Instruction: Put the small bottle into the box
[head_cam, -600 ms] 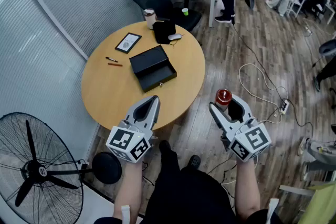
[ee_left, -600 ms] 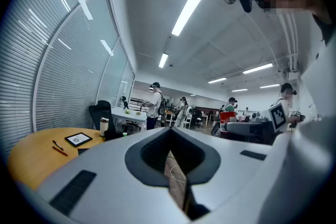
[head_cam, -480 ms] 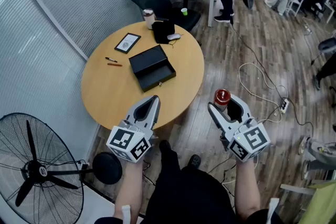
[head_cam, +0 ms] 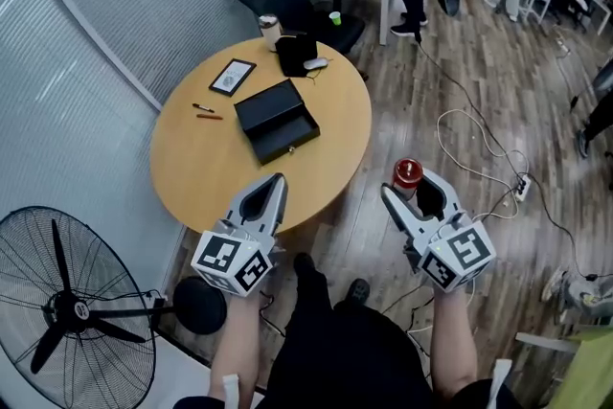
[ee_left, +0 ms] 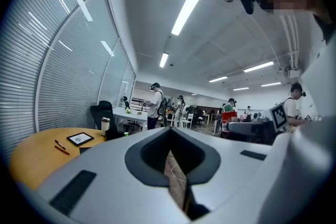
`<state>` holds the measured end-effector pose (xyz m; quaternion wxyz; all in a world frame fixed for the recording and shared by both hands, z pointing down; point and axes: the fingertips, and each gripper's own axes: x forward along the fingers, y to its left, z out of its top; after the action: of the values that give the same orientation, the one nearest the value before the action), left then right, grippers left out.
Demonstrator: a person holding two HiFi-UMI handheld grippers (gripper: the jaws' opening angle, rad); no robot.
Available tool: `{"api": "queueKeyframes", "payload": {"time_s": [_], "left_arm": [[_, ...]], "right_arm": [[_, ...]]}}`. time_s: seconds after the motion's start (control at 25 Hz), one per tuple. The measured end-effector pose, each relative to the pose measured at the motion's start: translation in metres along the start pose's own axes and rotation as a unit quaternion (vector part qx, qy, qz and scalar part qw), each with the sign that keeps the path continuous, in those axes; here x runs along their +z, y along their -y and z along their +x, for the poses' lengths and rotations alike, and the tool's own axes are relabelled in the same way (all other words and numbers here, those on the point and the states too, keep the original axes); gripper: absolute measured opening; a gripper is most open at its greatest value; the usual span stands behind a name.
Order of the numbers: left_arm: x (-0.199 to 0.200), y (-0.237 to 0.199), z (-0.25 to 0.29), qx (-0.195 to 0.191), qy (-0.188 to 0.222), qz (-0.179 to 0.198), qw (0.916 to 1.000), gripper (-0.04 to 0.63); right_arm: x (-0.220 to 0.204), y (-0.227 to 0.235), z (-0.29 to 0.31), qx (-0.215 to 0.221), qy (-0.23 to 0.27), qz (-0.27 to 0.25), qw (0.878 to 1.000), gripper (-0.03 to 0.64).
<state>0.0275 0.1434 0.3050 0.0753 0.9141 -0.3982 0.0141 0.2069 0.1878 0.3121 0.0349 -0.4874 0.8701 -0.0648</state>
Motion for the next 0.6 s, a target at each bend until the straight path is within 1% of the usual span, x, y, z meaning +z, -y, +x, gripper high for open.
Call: {"api": "queueKeyframes", "payload": {"time_s": [0.28,0.44,0.6], "left_arm": [[-0.003,-0.007,0.001,0.012,0.000,0.000,0.9999,-0.005],[-0.006,-0.010,0.007,0.009,-0.005,0.001,1.0000,-0.005],[-0.007,-0.017,0.012,0.001,-0.009,0.003,1.0000,-0.005]], "right_arm": [[-0.003,-0.001,0.004,0.013,0.000,0.002,1.000,0.230],[-0.009,0.001,0.006,0.013,-0.004,0.013,1.000,0.231],[-0.011,0.007,0.012,0.003,-0.007,0.018,1.000,0.232]]}}
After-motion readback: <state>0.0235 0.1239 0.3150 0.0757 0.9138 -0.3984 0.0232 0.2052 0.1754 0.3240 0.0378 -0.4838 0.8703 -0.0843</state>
